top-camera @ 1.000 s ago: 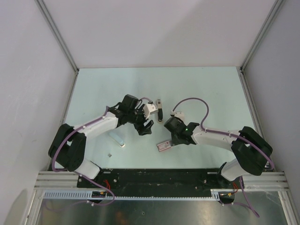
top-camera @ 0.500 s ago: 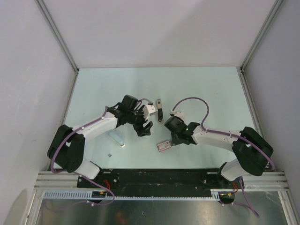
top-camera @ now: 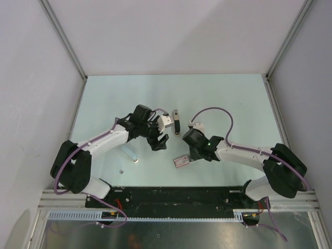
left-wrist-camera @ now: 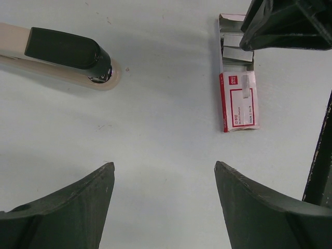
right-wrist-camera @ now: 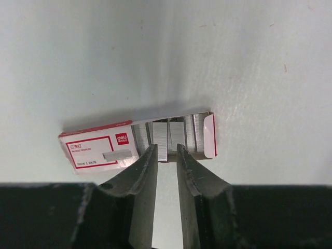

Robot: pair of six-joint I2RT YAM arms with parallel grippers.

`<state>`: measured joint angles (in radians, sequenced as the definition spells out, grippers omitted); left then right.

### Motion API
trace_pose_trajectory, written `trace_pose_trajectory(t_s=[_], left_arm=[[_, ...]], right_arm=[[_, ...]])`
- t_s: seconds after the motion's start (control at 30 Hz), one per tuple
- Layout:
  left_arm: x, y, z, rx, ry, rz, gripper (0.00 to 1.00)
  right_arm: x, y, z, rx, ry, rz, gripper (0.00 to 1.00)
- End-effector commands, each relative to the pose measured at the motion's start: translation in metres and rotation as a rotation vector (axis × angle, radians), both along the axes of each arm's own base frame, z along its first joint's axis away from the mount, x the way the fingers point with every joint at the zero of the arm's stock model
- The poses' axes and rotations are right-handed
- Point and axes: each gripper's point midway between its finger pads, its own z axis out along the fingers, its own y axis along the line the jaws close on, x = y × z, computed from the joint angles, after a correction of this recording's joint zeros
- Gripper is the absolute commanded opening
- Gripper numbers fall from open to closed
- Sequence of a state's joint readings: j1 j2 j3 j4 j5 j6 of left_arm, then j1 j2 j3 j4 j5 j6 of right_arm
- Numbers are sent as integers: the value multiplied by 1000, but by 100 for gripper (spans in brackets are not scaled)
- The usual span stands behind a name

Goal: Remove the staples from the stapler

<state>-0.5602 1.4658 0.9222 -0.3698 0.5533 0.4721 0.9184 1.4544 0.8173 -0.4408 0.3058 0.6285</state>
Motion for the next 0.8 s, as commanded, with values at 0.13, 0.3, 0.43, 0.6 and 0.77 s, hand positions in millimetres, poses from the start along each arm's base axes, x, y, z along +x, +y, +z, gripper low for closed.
trace_pose_trajectory(t_s=[0.13,0.3,0.43,0.6,0.77], left_arm=[[-18,-8,6,-20,-60,-129,82],[-37,-19,-7,19,-92,-239,82],[-44,-24,-25,73,-94,-294,82],[-41,-28,-43,124,-74,-305,81],[-39,-34,-47,144,-80,-317,81]], right_arm=[[21,-24,21,87,-19,-123,20],[21,-38,3,203,81,-183,18],[17,-40,-9,313,157,-195,18],[14,-41,-22,399,212,-216,17],[14,-43,-28,479,245,-241,17]])
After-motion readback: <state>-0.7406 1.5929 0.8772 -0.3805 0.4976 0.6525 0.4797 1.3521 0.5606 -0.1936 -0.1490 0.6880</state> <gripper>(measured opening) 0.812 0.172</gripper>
